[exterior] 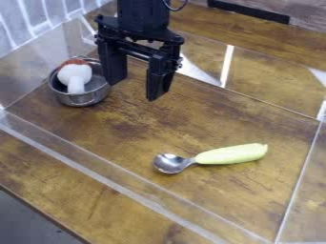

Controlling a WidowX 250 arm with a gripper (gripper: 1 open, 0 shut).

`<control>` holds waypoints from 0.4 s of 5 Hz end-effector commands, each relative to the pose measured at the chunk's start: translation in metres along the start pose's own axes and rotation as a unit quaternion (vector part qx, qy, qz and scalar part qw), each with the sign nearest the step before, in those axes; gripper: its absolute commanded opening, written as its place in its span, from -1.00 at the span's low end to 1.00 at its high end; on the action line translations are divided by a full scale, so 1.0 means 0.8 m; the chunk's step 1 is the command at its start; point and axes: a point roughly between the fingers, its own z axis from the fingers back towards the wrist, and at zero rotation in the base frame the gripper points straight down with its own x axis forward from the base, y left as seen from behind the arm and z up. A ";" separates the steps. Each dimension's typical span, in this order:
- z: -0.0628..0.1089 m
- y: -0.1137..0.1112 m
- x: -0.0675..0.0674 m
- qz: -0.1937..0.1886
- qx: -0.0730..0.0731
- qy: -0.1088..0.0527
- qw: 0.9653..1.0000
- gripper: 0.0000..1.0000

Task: Remove the mushroom from the silver pot and put it on the table

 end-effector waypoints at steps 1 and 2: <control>-0.008 0.009 0.001 -0.015 0.002 0.016 1.000 1.00; -0.006 0.036 0.008 -0.018 0.008 0.016 1.000 1.00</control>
